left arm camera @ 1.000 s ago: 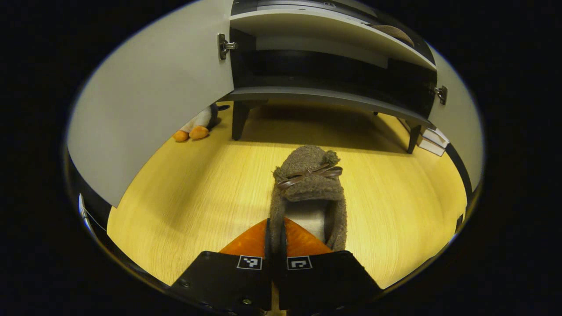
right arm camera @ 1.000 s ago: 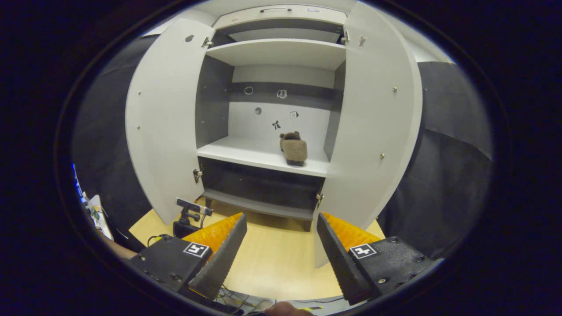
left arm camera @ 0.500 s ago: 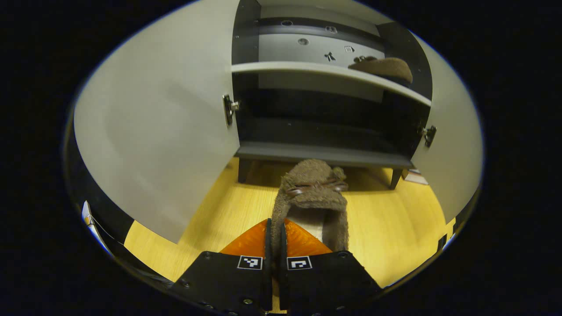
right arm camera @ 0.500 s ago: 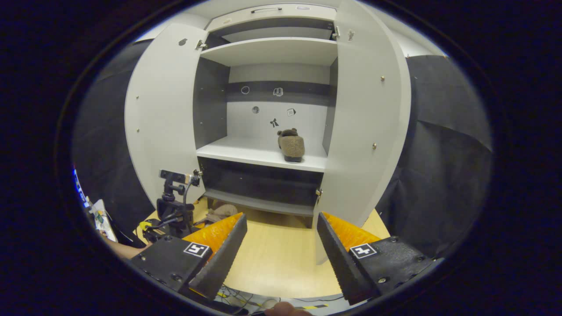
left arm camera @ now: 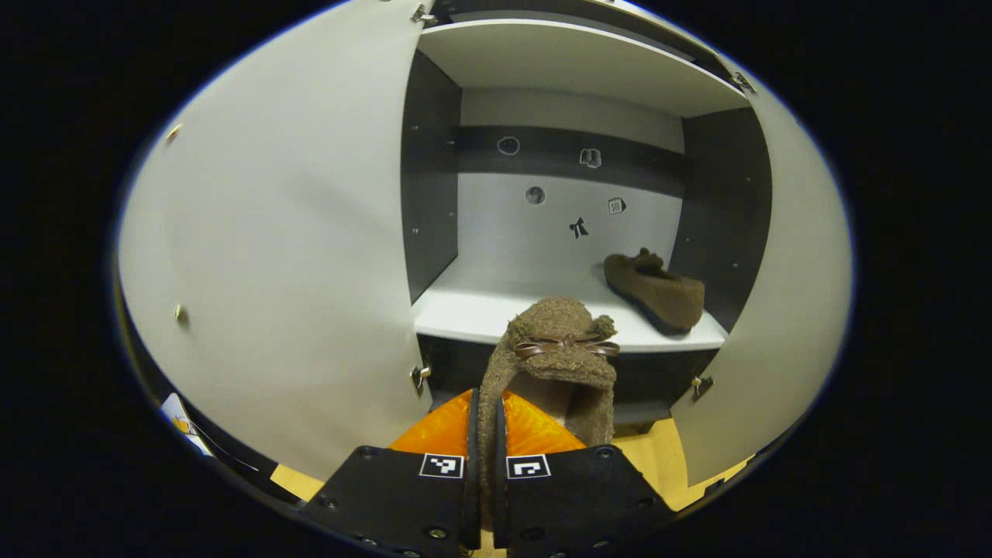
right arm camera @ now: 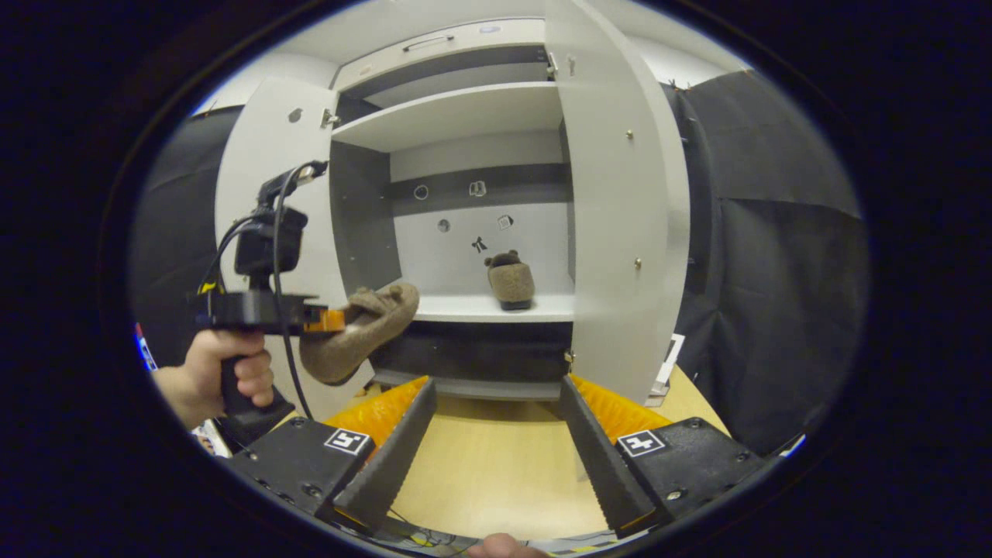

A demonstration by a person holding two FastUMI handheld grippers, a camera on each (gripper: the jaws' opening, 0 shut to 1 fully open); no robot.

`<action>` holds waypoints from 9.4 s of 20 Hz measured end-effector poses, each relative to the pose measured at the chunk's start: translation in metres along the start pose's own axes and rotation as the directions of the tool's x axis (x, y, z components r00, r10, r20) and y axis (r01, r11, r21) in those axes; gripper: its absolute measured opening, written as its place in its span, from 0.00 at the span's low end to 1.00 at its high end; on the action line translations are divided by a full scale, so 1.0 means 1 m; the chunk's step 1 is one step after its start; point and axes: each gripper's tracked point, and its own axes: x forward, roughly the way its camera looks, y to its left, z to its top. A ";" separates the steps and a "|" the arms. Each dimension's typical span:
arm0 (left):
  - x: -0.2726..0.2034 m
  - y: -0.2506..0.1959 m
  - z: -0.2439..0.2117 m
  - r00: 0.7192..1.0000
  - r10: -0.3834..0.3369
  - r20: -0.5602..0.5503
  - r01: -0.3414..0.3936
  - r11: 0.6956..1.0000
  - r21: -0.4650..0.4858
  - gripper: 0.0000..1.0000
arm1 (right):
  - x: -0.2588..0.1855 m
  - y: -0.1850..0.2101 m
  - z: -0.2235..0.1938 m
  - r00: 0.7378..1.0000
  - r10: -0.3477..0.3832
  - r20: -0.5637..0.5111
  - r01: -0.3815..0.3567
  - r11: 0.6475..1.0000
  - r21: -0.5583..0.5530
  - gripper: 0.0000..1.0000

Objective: Grab one shoe with the right hand and put it into the shoe cabinet, grab the other shoe with the left hand and put it into the shoe cabinet; then close the right door with the right hand and the left door with the left hand.

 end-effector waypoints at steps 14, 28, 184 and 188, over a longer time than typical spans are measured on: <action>0.193 -0.032 0.070 0.995 0.076 -0.065 -0.077 0.997 -0.004 0.06 | -0.005 -0.043 0.012 0.997 -0.042 0.063 0.041 0.999 0.002 0.97; 0.056 -0.033 0.114 0.958 -0.087 0.273 0.060 0.992 0.106 0.96 | 0.004 -0.033 0.035 0.994 0.001 0.109 0.002 1.000 -0.030 0.97; -0.142 0.013 -0.054 0.968 -0.162 0.191 0.143 0.984 0.107 0.95 | 0.048 0.054 0.043 0.989 -0.016 0.147 0.042 0.984 -0.175 0.99; -0.134 0.009 -0.057 0.967 -0.174 0.187 0.157 0.982 0.105 0.95 | 0.043 0.037 0.042 0.988 -0.055 0.142 0.077 0.984 -0.160 0.99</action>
